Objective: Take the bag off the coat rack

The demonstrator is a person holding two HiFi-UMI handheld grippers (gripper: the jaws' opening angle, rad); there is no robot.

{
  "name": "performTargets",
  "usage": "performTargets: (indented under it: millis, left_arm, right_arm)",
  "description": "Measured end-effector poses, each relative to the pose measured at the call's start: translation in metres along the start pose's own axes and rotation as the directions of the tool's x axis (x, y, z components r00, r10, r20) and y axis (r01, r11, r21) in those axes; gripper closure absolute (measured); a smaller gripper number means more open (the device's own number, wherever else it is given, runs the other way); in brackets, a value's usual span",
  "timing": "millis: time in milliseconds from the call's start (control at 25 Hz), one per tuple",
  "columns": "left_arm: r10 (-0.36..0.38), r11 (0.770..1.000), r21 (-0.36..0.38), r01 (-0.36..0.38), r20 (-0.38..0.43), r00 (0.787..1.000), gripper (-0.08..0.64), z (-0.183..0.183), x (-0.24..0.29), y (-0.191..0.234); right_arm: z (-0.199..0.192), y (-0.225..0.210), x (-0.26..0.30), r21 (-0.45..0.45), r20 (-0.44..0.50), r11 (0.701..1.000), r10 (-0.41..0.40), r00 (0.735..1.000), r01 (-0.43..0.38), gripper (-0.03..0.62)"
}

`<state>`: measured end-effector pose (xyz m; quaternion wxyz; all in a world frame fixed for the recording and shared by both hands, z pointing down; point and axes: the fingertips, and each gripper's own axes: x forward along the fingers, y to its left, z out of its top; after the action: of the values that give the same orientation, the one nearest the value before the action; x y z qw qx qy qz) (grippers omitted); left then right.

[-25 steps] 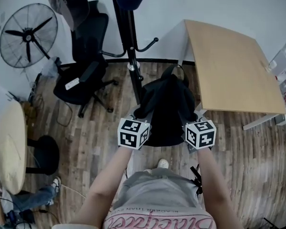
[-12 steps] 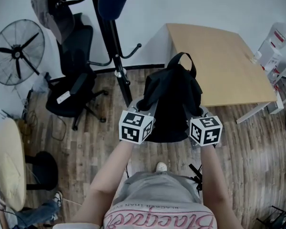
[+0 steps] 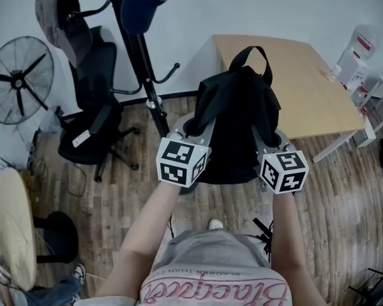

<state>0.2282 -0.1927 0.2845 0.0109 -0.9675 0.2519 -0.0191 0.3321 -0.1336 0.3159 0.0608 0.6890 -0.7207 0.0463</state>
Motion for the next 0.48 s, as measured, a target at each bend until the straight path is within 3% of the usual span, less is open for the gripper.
performTargets:
  millis: [480]
  left_arm:
    - [-0.025, 0.998, 0.054, 0.019, 0.120, 0.992, 0.500, 0.060, 0.005, -0.002]
  right_arm:
    - [0.059, -0.008, -0.012, -0.045, 0.136, 0.998, -0.047, 0.990, 0.054, 0.555]
